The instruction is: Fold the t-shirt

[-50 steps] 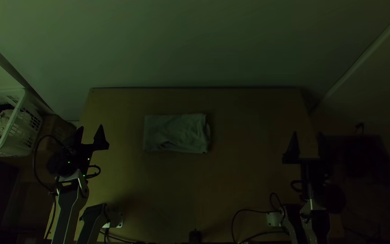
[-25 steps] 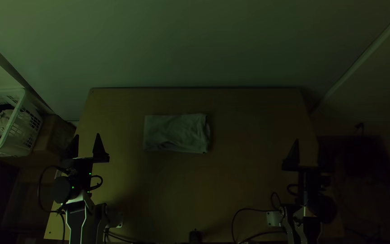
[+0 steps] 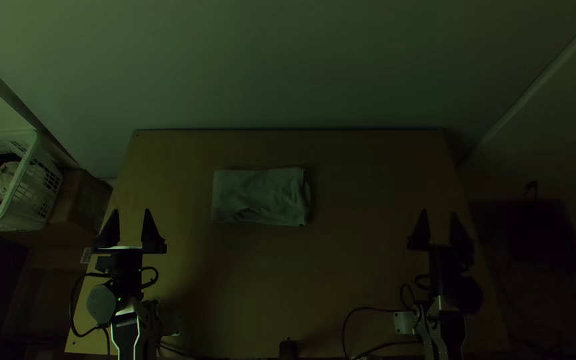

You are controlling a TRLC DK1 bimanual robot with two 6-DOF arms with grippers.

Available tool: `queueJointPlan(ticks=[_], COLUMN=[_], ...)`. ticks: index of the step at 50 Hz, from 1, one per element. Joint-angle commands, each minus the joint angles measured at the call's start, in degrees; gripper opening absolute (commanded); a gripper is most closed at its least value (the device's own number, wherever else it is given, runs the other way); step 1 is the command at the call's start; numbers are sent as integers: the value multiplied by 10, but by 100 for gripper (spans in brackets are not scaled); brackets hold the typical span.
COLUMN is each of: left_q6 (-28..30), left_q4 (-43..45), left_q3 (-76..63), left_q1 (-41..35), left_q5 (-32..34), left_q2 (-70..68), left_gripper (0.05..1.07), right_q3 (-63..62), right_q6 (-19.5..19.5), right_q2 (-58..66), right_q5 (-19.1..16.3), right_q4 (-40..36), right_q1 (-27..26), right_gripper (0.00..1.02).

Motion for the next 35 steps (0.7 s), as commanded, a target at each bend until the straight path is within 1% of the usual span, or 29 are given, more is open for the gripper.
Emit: queueJointPlan(ticks=[1,2,4,8,10,12,13,15,20,35], left_q6=[-14,-11,-4,20,29,31,30,30,29,29], left_q4=[-43,-53,-71,-110,-146,-202,-212,-207,-203,-206], left_q3=[-29,-29,-29,-29,-29,-29,-27,-28,-28,-28], left_q1=[-13,-12,-11,-7,-8,-10,-11,-10,-7,-7], left_q5=[1,1,0,1,1,0,-4,-12,-12,-12], left_q2=[-4,-4,-4,-4,-4,-3,3,16,-3,-1], left_gripper=[103,103,103,103,103,103,103,103,103,103], right_q3=[-11,-11,-7,-6,-6,-6,-6,-6,-6,-6], right_q6=[68,76,76,50,49,49,49,49,49,49], right_q2=[-3,-3,-3,-1,-2,-1,-2,-2,-2,-2], right_q5=[5,5,5,2,2,2,2,2,2,2], right_q4=[-64,-89,-142,-145,-144,-144,-144,-144,-144,-144], right_q1=[0,1,1,-2,-3,-2,-2,-2,-2,-2], right_gripper=[99,99,99,99,99,99,99,99,99,99])
